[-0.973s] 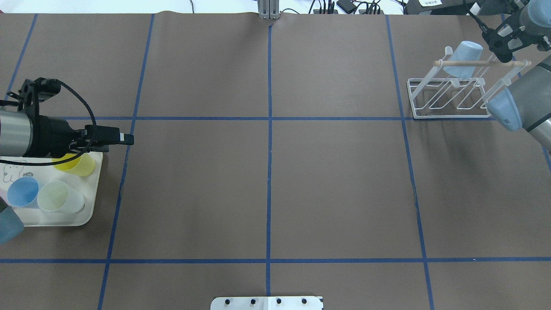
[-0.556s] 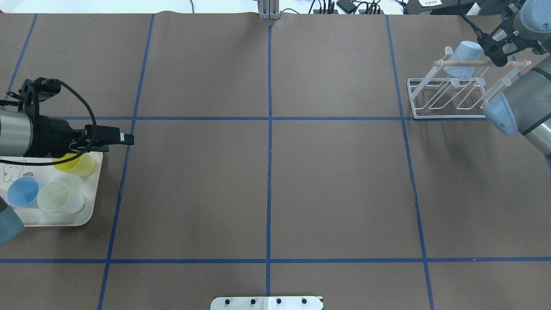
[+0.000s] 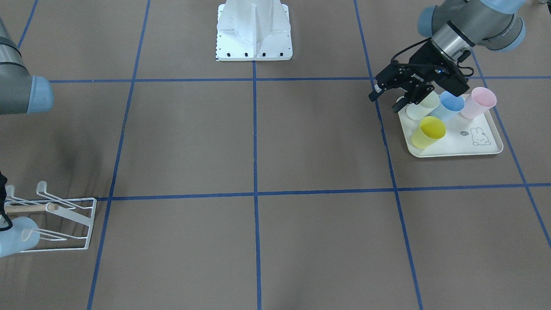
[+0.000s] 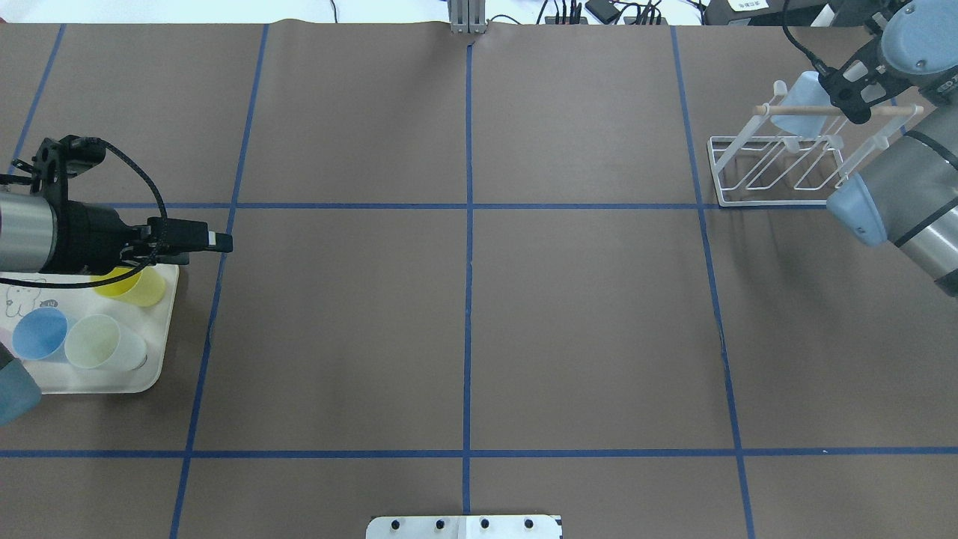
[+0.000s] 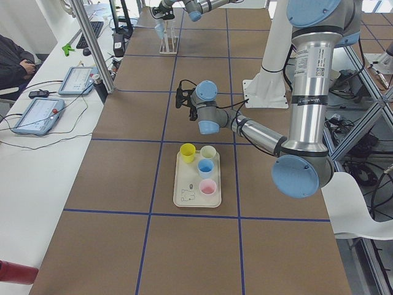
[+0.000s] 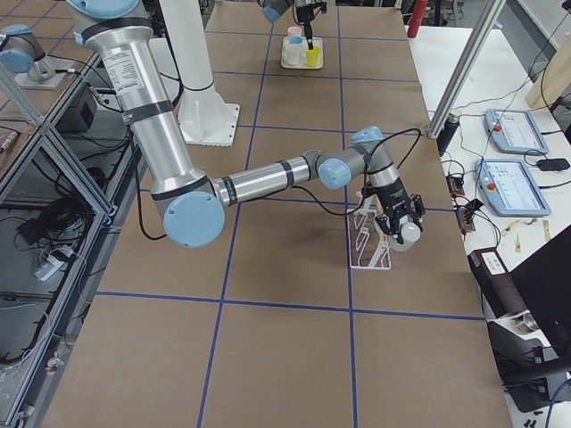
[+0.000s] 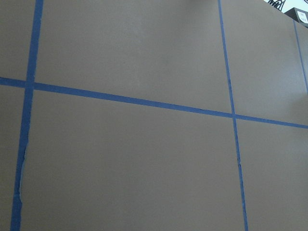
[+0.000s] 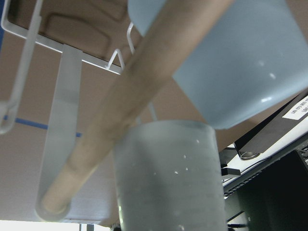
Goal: Transfer IKEA cup to right arm and place on rack
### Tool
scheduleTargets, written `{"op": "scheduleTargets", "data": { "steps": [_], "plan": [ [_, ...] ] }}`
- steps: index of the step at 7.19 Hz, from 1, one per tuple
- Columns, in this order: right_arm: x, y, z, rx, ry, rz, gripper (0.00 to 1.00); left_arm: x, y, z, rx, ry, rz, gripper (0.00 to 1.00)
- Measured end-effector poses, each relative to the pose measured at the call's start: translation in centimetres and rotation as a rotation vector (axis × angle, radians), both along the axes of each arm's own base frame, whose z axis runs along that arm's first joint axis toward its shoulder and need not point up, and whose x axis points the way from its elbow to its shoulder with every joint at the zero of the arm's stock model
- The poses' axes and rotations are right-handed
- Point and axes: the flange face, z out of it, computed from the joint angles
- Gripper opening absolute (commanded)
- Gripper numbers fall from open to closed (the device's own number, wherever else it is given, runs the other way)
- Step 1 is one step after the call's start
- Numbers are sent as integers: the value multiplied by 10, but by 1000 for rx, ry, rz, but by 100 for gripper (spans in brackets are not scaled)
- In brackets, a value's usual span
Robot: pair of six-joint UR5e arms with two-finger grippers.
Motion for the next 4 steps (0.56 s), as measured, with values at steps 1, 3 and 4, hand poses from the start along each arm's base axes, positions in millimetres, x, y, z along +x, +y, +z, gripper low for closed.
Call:
{"op": "scheduleTargets", "data": {
  "steps": [1,3,4],
  "plan": [
    [-4,1,0,5,9,0,19,0,0,0,1,1,0,100],
    [-11,2,0,9,14,-6,41,1,-1,-1,2,1,0,100],
    [-12,2,0,10,15,-7,56,1,-1,-1,2,2,0,100]
  ]
}}
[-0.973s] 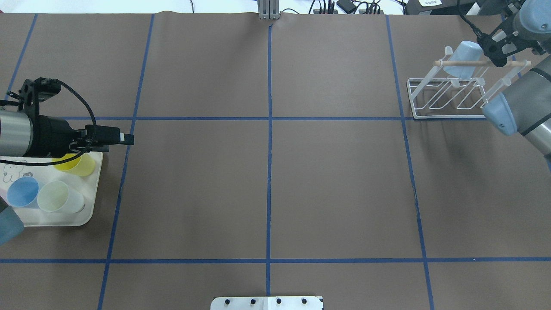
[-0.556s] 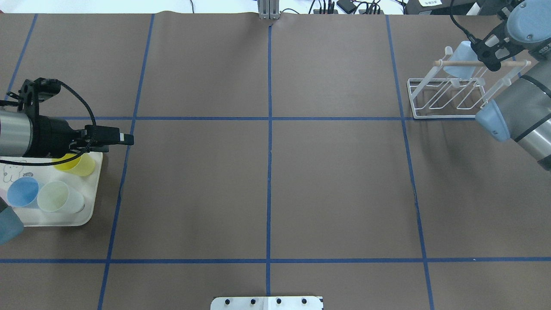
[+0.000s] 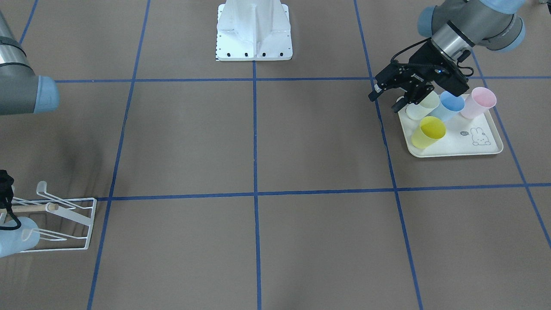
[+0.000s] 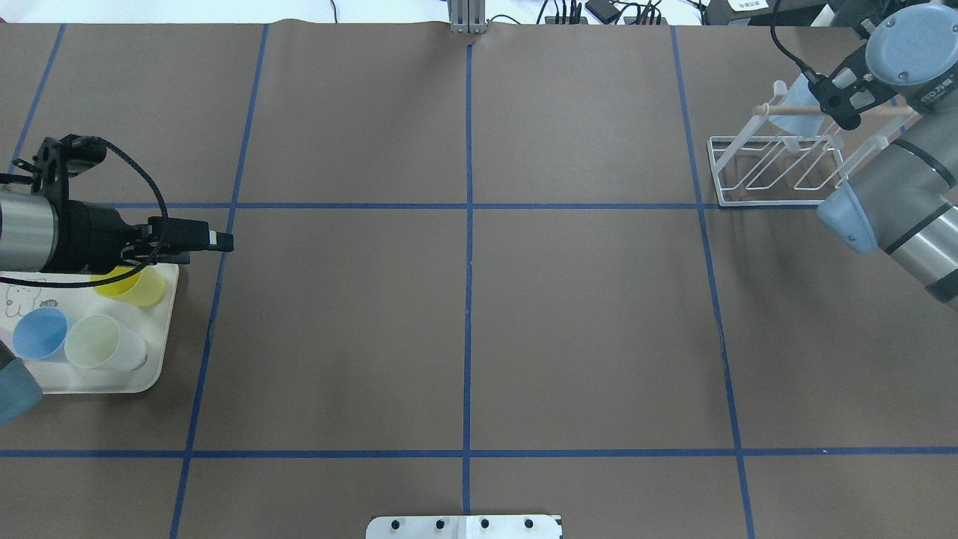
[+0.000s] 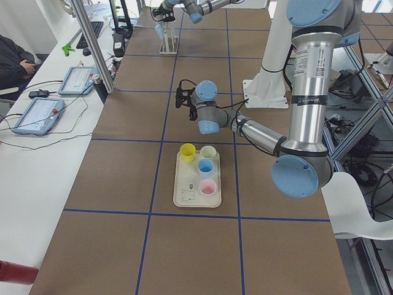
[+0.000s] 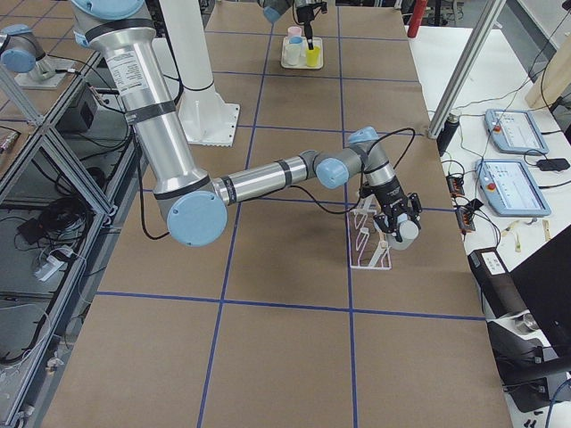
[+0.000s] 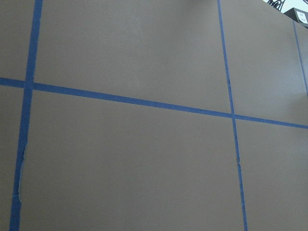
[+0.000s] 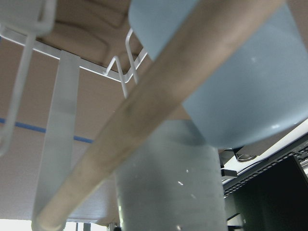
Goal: Transfer IKEA cup to right arm and place on rack
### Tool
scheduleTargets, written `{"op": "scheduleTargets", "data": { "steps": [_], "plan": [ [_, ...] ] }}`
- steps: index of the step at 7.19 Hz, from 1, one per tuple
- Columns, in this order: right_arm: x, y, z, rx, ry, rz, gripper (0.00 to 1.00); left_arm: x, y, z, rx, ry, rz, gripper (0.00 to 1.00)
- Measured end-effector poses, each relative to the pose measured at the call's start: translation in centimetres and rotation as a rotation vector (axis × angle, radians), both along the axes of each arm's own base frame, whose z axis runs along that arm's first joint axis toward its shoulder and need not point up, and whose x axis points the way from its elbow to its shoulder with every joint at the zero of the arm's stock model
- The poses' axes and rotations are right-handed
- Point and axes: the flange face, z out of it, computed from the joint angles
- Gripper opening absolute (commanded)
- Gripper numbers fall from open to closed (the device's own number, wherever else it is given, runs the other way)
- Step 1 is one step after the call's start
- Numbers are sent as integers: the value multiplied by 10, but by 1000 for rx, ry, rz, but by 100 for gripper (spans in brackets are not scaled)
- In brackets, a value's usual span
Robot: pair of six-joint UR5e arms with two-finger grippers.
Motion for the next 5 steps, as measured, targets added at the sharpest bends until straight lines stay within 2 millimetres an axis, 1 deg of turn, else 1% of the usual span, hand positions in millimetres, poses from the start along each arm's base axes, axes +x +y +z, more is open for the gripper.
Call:
{"op": "scheduleTargets", "data": {
  "steps": [1,3,4,5],
  "plan": [
    [-1,0,0,2,2,-1,63,0,0,0,0,1,0,100],
    [-2,0,0,4,5,-1,94,0,0,-1,0,1,1,100],
    [-3,1,0,3,5,-1,96,0,0,-1,1,2,1,100],
    [-3,0,0,5,4,-2,96,0,0,-1,2,2,1,100]
  ]
}}
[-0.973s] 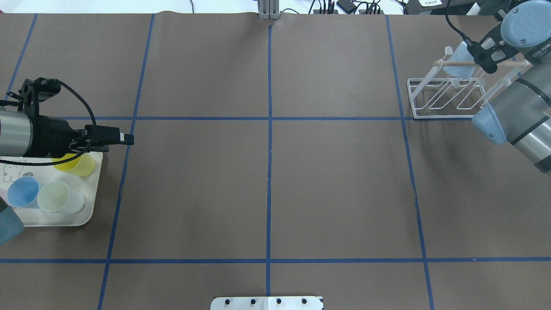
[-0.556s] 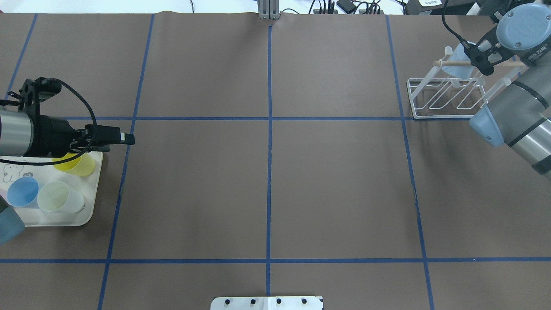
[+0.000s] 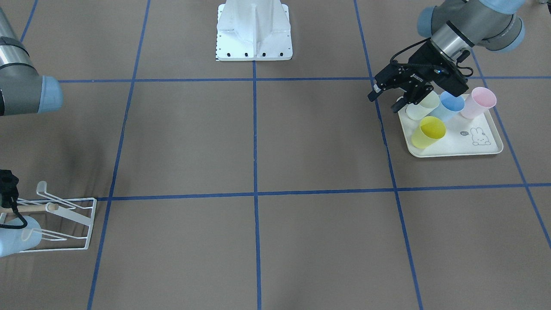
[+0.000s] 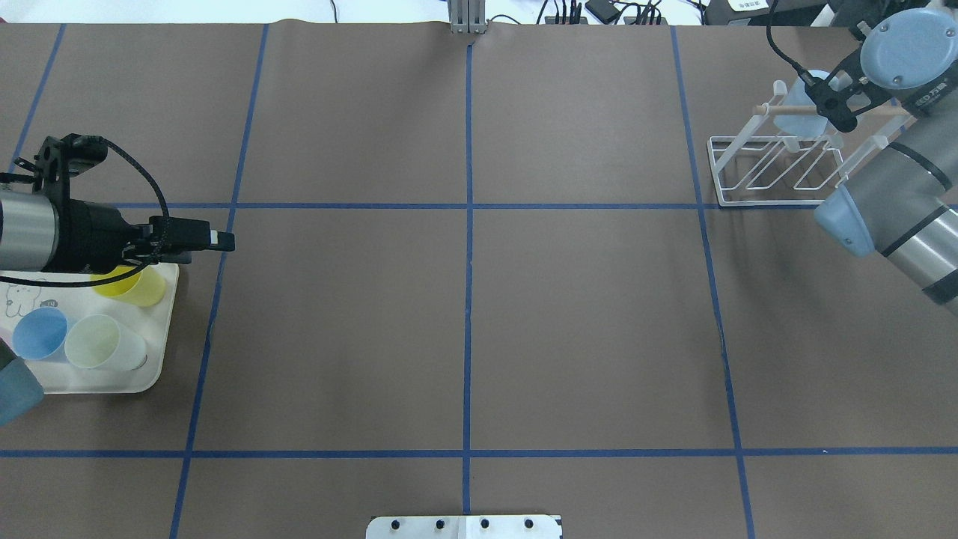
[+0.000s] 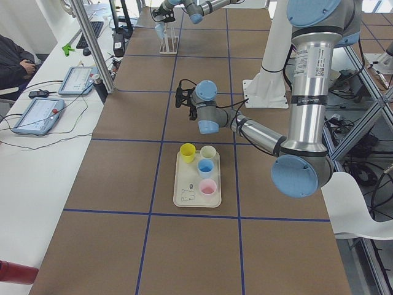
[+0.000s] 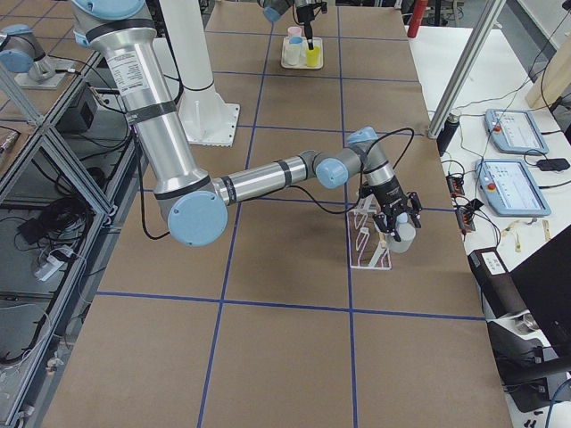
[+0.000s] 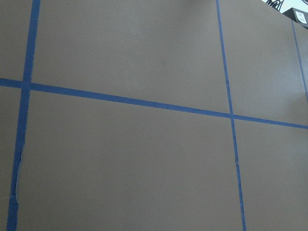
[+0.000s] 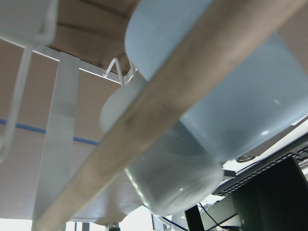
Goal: Transfer IKEA cup to right arm and place on rack
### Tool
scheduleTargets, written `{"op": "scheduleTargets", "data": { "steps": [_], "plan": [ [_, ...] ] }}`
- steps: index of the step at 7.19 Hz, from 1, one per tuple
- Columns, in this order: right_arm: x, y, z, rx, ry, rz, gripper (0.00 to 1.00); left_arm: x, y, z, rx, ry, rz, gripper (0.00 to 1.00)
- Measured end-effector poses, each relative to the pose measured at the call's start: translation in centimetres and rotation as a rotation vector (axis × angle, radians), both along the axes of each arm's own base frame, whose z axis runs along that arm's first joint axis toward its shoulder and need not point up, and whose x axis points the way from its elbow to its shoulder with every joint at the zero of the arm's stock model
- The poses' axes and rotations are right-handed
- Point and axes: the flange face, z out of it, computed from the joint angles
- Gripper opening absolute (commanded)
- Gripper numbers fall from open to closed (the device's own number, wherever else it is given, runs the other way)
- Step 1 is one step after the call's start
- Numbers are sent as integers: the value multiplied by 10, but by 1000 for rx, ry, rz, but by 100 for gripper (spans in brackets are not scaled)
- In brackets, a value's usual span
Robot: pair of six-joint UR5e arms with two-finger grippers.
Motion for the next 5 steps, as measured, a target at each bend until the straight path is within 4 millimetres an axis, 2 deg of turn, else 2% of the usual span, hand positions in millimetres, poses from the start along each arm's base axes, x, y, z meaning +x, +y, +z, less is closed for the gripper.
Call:
{"op": "scheduleTargets", "data": {
  "steps": [3,5],
  "plan": [
    [-2,-1,-7,10,-14,11,96,0,0,0,0,0,0,100],
    [-3,1,-29,40,-67,46,95,-3,1,-1,5,-1,4,100]
  ]
}}
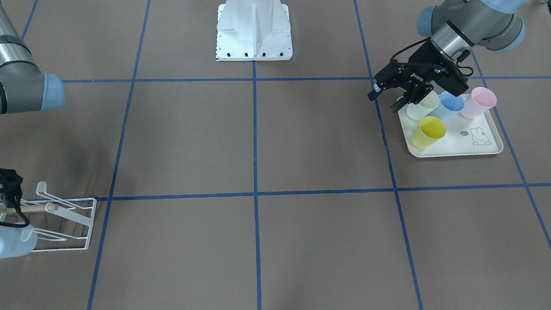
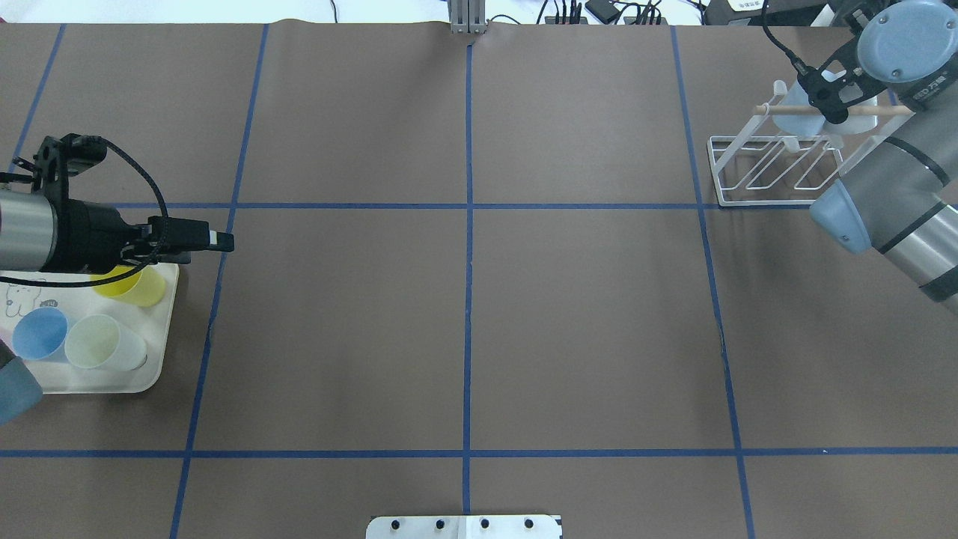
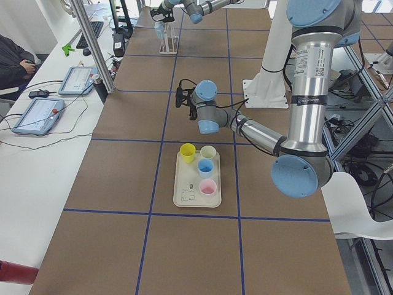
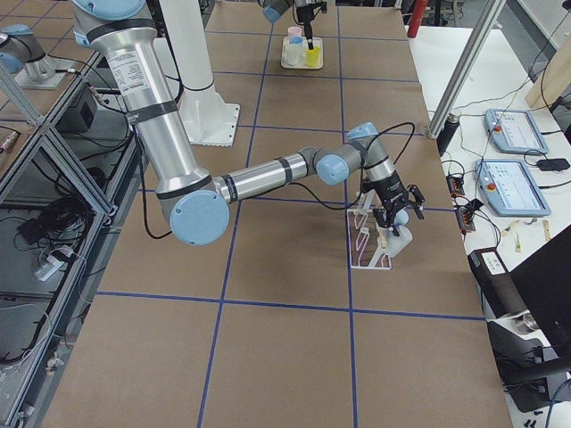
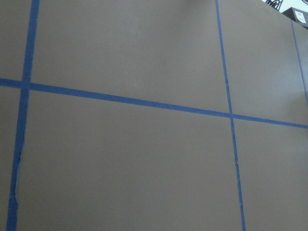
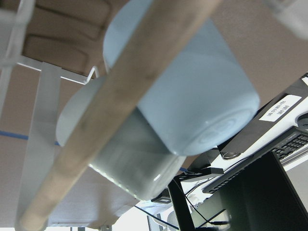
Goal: Transfer IKEA cup to right arm and place on rack
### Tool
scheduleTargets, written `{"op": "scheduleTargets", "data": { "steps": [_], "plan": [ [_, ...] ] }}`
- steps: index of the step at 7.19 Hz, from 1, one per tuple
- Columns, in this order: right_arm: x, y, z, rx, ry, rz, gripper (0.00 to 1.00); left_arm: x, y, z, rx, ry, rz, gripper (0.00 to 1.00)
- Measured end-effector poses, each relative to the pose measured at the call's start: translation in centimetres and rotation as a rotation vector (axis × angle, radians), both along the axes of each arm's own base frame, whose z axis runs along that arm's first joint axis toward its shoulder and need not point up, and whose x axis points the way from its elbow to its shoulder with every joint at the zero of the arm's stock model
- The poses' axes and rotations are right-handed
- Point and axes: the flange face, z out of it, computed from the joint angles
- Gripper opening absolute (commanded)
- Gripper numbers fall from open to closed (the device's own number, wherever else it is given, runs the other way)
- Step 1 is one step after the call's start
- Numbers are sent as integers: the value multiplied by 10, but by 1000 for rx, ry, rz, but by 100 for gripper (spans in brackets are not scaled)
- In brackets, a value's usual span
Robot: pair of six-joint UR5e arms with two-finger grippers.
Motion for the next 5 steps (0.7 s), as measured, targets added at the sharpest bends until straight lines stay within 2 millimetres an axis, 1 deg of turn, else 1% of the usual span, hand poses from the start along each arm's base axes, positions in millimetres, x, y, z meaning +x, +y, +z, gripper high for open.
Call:
{"op": "scheduleTargets", "data": {
  "steps": [2,3,4,5],
  "plan": [
    [-3,12,-40,21,-172,63,96,-13,-5,1,41,-24,2,100],
    [-5,21,-61,16,-281,94,96,-29,-12,6,80,-62,4,100],
    [-9,32,-81,-1,-400,131,97,-52,-21,17,129,-118,1,100],
    [-19,43,-97,-34,-518,177,98,-79,-30,31,175,-184,-7,100]
  ]
}}
